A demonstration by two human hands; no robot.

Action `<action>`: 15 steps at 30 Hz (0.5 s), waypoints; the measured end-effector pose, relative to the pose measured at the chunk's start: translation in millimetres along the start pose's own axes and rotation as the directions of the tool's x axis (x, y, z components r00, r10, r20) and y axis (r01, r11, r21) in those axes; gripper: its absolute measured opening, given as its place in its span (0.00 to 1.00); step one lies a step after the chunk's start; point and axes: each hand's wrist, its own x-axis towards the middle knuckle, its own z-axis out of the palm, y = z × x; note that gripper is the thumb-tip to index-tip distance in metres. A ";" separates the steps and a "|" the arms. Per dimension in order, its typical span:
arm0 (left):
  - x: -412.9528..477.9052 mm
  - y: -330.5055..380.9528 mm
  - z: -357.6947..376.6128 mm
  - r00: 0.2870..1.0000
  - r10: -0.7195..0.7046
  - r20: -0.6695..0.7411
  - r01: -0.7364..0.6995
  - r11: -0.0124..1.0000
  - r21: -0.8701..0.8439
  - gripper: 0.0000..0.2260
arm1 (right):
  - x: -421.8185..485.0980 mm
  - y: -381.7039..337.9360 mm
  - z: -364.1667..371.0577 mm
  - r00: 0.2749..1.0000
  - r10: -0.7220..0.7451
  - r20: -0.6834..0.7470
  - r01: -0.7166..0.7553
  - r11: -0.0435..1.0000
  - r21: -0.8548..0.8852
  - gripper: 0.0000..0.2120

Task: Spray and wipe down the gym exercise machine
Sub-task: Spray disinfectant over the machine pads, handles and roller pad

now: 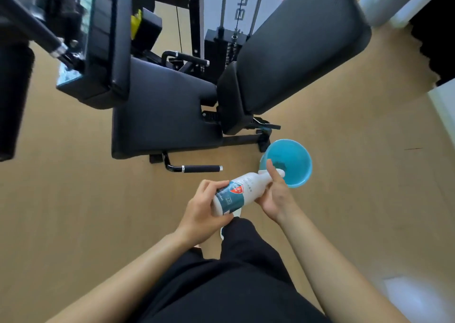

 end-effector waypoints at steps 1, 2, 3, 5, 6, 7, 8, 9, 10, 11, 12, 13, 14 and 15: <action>4.8 0.4 -2.8 0.999 0.050 -0.008 -0.050 0.998 0.042 0.32 | 6.8 -2.0 4.8 0.999 0.039 -0.006 -0.039 0.999 0.026 0.33; 11.4 1.2 -5.0 0.996 0.089 -0.026 -0.087 0.994 0.070 0.32 | 15.5 -5.1 9.5 0.997 0.072 -0.012 -0.072 0.997 0.040 0.32; 17.9 2.5 -6.4 0.991 0.121 -0.050 -0.116 0.989 0.088 0.31 | 24.1 -8.4 14.1 0.994 0.107 -0.018 -0.106 0.993 0.055 0.30; 32.2 10.5 -6.5 0.979 0.169 -0.113 -0.157 0.981 0.113 0.29 | 39.6 -18.8 24.4 0.982 0.191 -0.008 -0.190 0.979 0.077 0.28; 40.4 15.7 -5.2 0.975 0.176 -0.138 -0.160 0.980 0.119 0.28 | 48.2 -25.1 28.0 0.973 0.229 0.008 -0.229 0.970 0.082 0.28; 48.4 20.5 -3.5 0.974 0.165 -0.153 -0.149 0.982 0.115 0.28 | 56.2 -31.4 31.2 0.966 0.257 0.027 -0.259 0.962 0.086 0.28; 56.3 25.3 -2.0 0.977 0.144 -0.159 -0.127 0.986 0.111 0.28 | 64.5 -38.2 33.7 0.963 0.269 0.037 -0.271 0.959 0.086 0.26; 64.5 28.0 0.1 0.982 0.110 -0.156 -0.095 0.990 0.106 0.29 | 71.3 -46.4 36.8 0.962 0.268 0.044 -0.271 0.959 0.080 0.24; 72.4 30.3 1.9 0.987 0.066 -0.148 -0.051 0.993 0.102 0.31 | 79.4 -54.3 39.0 0.964 0.262 0.047 -0.264 0.962 0.062 0.23; 80.1 31.5 3.4 0.990 0.002 -0.138 0.010 0.996 0.085 0.33 | 86.0 -62.4 41.3 0.966 0.252 0.055 -0.254 0.966 0.043 0.23; 87.0 32.6 4.3 0.989 -0.089 -0.118 0.094 0.995 0.035 0.34 | 91.9 -69.8 44.1 0.969 0.242 0.057 -0.243 0.970 0.013 0.24; 92.5 33.8 4.5 0.976 -0.199 -0.087 0.196 0.979 -0.049 0.35 | 98.4 -75.8 47.0 0.970 0.237 0.058 -0.237 0.971 -0.009 0.24; 97.4 33.7 4.2 0.951 -0.306 -0.048 0.297 0.944 -0.141 0.36 | 105.0 -80.0 49.5 0.970 0.235 0.062 -0.233 0.972 -0.037 0.23; 101.6 32.9 3.5 0.921 -0.390 -0.003 0.381 0.901 -0.209 0.36 | 111.0 -83.4 53.0 0.969 0.241 0.064 -0.236 0.969 -0.074 0.21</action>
